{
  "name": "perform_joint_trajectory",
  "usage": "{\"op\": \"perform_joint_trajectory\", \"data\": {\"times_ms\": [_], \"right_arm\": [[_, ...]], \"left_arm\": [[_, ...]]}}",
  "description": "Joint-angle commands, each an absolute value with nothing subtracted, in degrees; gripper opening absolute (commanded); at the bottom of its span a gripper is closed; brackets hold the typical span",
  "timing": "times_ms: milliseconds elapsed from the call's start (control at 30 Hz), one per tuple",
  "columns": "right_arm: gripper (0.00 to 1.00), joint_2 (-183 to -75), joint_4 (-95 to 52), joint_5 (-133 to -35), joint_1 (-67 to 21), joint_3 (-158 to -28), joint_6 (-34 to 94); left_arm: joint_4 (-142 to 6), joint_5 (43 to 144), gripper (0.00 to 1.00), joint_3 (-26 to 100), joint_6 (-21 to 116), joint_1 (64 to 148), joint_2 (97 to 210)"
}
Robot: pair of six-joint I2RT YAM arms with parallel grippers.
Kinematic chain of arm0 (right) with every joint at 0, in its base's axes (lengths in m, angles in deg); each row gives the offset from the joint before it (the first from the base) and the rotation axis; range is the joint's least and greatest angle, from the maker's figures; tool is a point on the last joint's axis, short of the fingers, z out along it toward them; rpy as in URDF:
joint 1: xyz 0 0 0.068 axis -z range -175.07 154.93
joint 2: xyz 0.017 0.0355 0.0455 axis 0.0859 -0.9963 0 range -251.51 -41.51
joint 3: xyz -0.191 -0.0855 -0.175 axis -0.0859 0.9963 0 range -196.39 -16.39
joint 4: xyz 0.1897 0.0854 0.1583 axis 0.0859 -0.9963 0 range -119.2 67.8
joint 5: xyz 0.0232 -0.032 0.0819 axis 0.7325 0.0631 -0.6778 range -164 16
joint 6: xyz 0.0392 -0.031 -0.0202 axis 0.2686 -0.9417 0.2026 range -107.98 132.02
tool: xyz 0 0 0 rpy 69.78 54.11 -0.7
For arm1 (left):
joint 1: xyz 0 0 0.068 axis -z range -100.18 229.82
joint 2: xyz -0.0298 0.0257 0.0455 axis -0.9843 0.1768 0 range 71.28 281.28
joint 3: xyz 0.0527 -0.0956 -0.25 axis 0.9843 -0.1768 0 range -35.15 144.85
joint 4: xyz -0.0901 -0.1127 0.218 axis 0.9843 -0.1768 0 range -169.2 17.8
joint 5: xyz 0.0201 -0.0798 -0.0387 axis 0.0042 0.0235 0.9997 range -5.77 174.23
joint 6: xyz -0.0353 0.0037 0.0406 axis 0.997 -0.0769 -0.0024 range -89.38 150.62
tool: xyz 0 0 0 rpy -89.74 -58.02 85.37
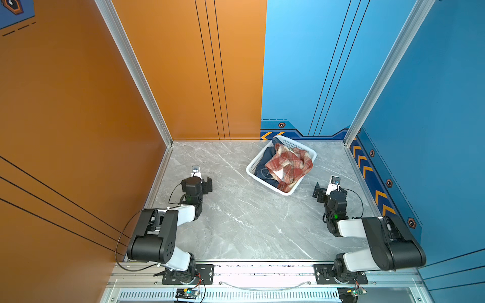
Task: Fold and stack the skirts
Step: 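Reach the right gripper into the white basket toward the plaid skirt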
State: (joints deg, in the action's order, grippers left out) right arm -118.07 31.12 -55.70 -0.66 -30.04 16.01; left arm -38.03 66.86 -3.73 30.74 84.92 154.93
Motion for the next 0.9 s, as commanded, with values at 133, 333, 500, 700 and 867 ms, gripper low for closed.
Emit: {"op": "perform_joint_trajectory", "data": {"times_ms": [133, 333, 500, 700, 867], "right_arm": [[0.99, -90.9, -4.4, -50.7, -2.4, -37.7, 23.3], [0.99, -85.2, -14.1, -62.2, -11.9, -43.8, 18.1], [0.96, -97.0, -19.8, -68.2, -24.8, -53.6, 9.9], [0.90, -114.4, -26.6, -71.3, -33.2, -65.2, 2.2], [0.89, -124.0, -32.8, -72.2, -34.9, -73.3, -1.1]], "left_arm": [[-65.5, 66.8, 0.98, 9.7, 39.9, 87.9, 146.8], [-68.5, 73.7, 0.98, 11.7, 46.0, 88.4, 144.7], [-68.3, 75.9, 0.98, 11.8, 47.4, 88.3, 143.2], [-68.6, 76.1, 0.98, 12.0, 49.3, 87.3, 143.1], [-68.3, 78.6, 1.00, 12.3, 51.5, 86.3, 143.5]]}}
